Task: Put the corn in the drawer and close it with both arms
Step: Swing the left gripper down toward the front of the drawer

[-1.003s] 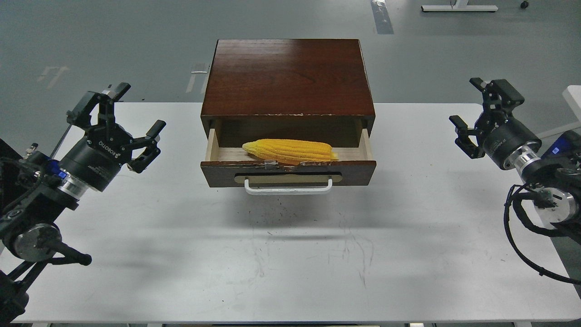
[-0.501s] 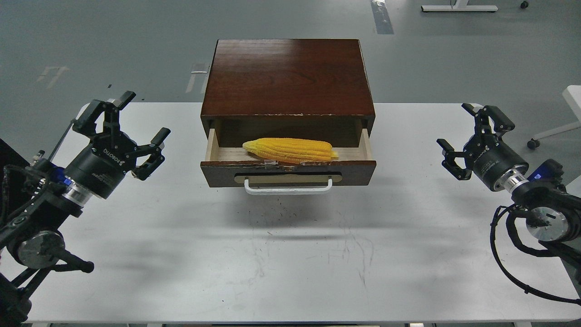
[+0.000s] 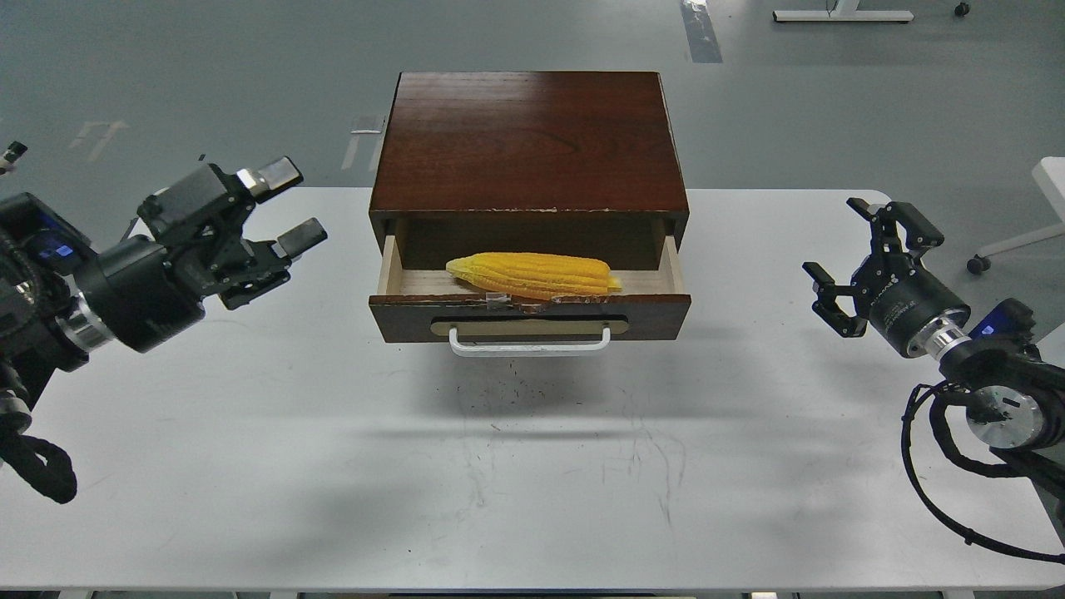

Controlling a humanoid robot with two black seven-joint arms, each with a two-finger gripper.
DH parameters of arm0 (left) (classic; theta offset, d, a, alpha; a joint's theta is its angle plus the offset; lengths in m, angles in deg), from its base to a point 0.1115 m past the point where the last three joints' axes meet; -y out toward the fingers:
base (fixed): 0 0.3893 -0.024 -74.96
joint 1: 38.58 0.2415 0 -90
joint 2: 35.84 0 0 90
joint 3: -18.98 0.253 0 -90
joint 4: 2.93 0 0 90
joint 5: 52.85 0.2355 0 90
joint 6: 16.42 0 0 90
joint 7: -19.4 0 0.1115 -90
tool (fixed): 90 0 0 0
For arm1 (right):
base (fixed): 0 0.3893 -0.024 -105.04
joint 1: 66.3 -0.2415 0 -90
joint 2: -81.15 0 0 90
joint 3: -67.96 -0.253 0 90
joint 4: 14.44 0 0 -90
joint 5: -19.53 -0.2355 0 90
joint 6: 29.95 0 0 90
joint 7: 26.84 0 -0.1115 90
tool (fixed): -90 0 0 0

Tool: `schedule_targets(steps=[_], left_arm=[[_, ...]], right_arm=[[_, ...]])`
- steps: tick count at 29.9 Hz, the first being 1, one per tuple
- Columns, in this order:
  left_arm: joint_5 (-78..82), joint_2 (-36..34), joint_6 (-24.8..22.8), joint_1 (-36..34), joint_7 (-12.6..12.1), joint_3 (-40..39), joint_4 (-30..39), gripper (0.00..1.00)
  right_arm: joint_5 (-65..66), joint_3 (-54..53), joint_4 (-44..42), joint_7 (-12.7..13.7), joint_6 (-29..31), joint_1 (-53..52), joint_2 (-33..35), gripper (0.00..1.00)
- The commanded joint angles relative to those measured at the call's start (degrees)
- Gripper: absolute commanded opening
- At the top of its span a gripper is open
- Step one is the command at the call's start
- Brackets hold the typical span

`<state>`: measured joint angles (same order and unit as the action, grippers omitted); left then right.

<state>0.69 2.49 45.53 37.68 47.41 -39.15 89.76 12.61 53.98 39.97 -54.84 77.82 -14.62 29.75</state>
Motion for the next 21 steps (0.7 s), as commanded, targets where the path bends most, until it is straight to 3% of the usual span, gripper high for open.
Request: schedule_targets(steps=[1,3,4,5,6,7,8,10,21], left_arm=[[12.0,0.1,0.0,-1.0,0.0,-0.2,5.4,0.94],[18.1,0.8,0.0,-1.4,0.0,0.1,8.0,0.86],[20.2,2.4,0.0,-1.5,0.0,0.4,8.5,0.67],[20.7,3.7,0.0,-1.5,0.0,0.6,8.5,0.55],[20.7,3.7,0.0,-1.5,0.0,0.6,8.5,0.55],[20.9,4.7,0.0,-1.5,0.0,0.7,8.5,0.46],[21.3,5.5,0.0,-1.4,0.0,0.9,8.4,0.26],[21.3,6.5,0.0,-1.3,0.0,2.0,8.5,0.0],[21.4,9.4,0.0,-1.5,0.0,9.5,8.4,0.0]], right_arm=[[0.3,0.4,0.0,0.0,0.1,0.0,0.0,0.97],[0.3,0.5,0.0,0.0,0.0,0.1,0.0,0.97],[0.4,0.6,-0.1,0.0,0.0,0.3,0.0,0.97],[0.4,0.6,0.0,0.0,0.0,0.4,0.0,0.97],[0.4,0.6,0.0,0.0,0.0,0.4,0.0,0.97],[0.4,0.6,0.0,0.0,0.0,0.5,0.0,0.97],[0.4,0.6,0.0,0.0,0.0,0.6,0.0,0.97],[0.4,0.6,0.0,0.0,0.0,0.7,0.0,0.97],[0.5,0.9,0.0,0.0,0.1,1.5,0.0,0.97]])
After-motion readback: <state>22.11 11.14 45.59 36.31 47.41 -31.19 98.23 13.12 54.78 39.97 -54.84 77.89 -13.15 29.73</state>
